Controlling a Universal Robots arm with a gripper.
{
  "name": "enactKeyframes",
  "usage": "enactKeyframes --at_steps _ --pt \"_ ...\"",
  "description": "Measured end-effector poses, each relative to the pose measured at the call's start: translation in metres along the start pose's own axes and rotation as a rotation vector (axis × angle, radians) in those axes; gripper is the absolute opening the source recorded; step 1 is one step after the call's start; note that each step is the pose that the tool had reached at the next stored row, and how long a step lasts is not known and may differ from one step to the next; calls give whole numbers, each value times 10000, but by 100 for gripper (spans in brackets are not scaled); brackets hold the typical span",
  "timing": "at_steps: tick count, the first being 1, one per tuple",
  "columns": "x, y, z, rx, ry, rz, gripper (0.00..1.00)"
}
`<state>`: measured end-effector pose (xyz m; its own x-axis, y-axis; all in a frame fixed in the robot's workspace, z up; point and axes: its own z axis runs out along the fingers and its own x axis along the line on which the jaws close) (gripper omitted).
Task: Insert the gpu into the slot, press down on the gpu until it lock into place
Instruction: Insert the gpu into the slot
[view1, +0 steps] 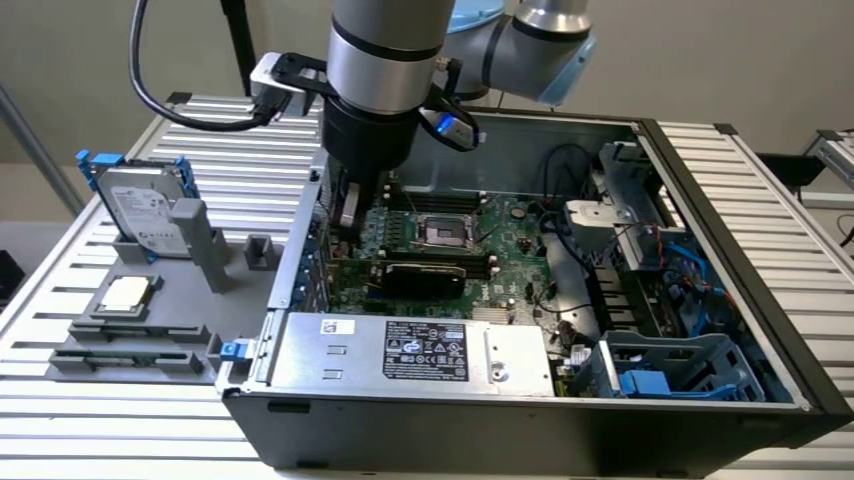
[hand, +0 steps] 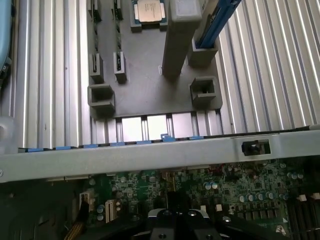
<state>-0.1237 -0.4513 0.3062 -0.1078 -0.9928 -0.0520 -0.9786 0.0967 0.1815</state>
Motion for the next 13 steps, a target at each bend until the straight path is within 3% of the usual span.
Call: enactKeyframes --at_steps 4,8,10,13 --pt "-3 -40 -7 109 3 -73 11" --pt "-4 -66 -12 297 -1 -156 11" --pt "-4 -71 -13 489 -4 -215 11" --pt "-4 -74 -13 862 2 -300 11"
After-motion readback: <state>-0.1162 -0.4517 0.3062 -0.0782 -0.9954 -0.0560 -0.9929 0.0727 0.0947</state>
